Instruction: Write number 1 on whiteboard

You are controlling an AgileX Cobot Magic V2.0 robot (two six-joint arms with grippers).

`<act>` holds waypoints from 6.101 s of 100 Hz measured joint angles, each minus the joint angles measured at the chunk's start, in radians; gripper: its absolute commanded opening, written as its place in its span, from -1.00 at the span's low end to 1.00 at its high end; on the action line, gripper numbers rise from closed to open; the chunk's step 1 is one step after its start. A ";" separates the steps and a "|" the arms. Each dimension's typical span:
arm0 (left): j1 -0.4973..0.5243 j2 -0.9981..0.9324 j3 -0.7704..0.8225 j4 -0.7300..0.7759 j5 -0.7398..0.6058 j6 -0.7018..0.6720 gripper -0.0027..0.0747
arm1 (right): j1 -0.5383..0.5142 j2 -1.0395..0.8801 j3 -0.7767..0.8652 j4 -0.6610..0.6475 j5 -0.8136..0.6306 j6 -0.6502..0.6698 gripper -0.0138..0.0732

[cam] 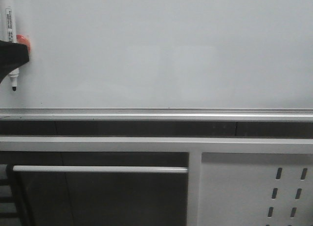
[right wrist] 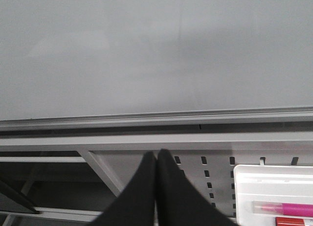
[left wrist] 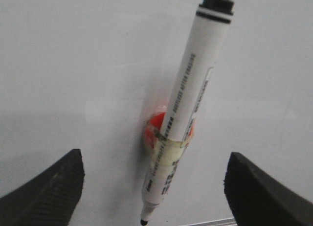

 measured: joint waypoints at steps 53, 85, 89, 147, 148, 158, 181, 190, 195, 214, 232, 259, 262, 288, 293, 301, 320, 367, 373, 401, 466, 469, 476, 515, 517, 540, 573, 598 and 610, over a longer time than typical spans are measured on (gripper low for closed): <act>0.000 0.127 0.000 0.094 -0.145 -0.026 -0.03 | 0.000 0.000 0.000 -0.001 0.000 0.000 -0.85; 0.000 0.133 0.000 0.067 -0.149 -0.026 -0.03 | 0.000 0.000 0.000 -0.004 0.000 0.000 -0.85; 0.000 0.133 0.000 0.066 -0.149 -0.026 -0.04 | 0.000 0.000 0.000 -0.004 0.000 0.000 -0.85; 0.000 0.133 -0.028 0.068 -0.149 -0.026 -0.98 | 0.000 0.000 0.000 -0.004 0.000 0.000 -0.85; 0.000 0.133 -0.028 0.072 -0.149 -0.026 -0.98 | 0.000 0.000 0.000 -0.004 0.000 0.000 -0.85; 0.000 0.133 -0.028 0.110 -0.149 -0.026 -0.98 | 0.000 0.000 0.000 -0.004 0.000 0.000 -0.85; 0.000 0.133 -0.014 0.293 -0.149 -0.023 -0.98 | 0.000 0.000 -0.002 -0.004 0.000 0.000 -0.85; 0.000 0.133 -0.010 0.385 -0.149 -0.007 -0.98 | 0.000 0.000 -0.006 -0.004 0.001 -0.009 -0.85; 0.000 0.133 -0.010 0.439 -0.149 0.013 -0.98 | 0.002 0.000 -0.011 -0.004 0.003 -0.026 -0.85; 0.000 0.092 -0.012 0.602 -0.007 0.053 -0.98 | 0.082 0.000 -0.039 0.029 0.003 -0.120 -0.85; -0.004 -0.016 -0.052 0.744 0.248 0.034 -0.98 | 0.203 0.014 -0.045 0.034 0.003 -0.135 -0.85; -0.159 -0.130 -0.181 0.943 0.731 -0.069 -0.98 | 0.347 0.169 -0.102 0.036 0.003 -0.208 -0.85; -0.182 -0.134 -0.193 0.946 0.789 -0.069 -0.98 | 0.365 0.194 -0.115 0.036 0.003 -0.213 -0.85; -0.354 -0.135 -0.292 0.962 1.064 -0.074 -0.98 | 0.516 0.419 -0.227 0.036 -0.092 -0.223 -0.84; -0.369 -0.135 -0.306 0.971 1.073 -0.074 -0.98 | 0.546 0.453 -0.250 0.036 -0.110 -0.223 -0.80; -0.377 -0.135 -0.325 0.983 1.080 -0.074 -0.98 | 0.593 0.507 -0.283 0.036 -0.124 -0.223 -0.65; -0.381 -0.135 -0.336 1.014 1.130 -0.074 -0.98 | 0.663 0.602 -0.343 0.038 -0.173 -0.225 -0.14; -0.475 -0.135 -0.383 1.037 1.082 -0.074 -0.98 | 0.671 0.689 -0.347 0.038 -0.259 -0.225 -0.13; -0.481 -0.135 -0.385 1.039 1.092 -0.075 -0.98 | 0.671 0.689 -0.347 0.038 -0.259 -0.225 -0.13; -0.557 -0.135 -0.405 1.043 1.074 -0.079 -0.98 | 0.671 0.689 -0.347 0.038 -0.276 -0.225 -0.13; -0.569 -0.135 -0.467 1.044 1.114 -0.079 -0.98 | 0.671 0.689 -0.347 0.036 -0.263 -0.225 -0.13; -0.569 -0.135 -0.467 1.044 1.116 -0.079 -0.98 | 0.671 0.689 -0.347 0.036 -0.263 -0.225 -0.13; -0.569 -0.135 -0.467 1.044 1.118 -0.079 -0.98 | 0.671 0.689 -0.347 0.036 -0.263 -0.225 -0.13; -0.569 -0.135 -0.467 1.044 1.129 -0.079 -0.98 | 0.671 0.689 -0.347 0.029 -0.267 -0.225 -0.32; -0.569 -0.135 -0.467 1.044 1.129 -0.079 -0.98 | 0.671 0.689 -0.347 0.028 -0.267 -0.225 -0.37; -0.569 -0.135 -0.467 1.044 1.134 -0.077 -0.98 | 0.671 0.689 -0.347 0.011 -0.269 -0.225 -0.86; -0.569 -0.135 -0.467 1.035 1.135 -0.077 -0.13 | 0.671 0.689 -0.347 0.009 -0.273 -0.225 -0.86; -0.569 -0.141 -0.467 0.928 1.157 -0.077 0.48 | 0.671 0.689 -0.347 -0.009 -0.295 -0.225 -0.86; -0.572 -0.181 -0.467 0.838 1.214 -0.079 0.21 | 0.671 0.689 -0.347 -0.015 -0.295 -0.225 -0.86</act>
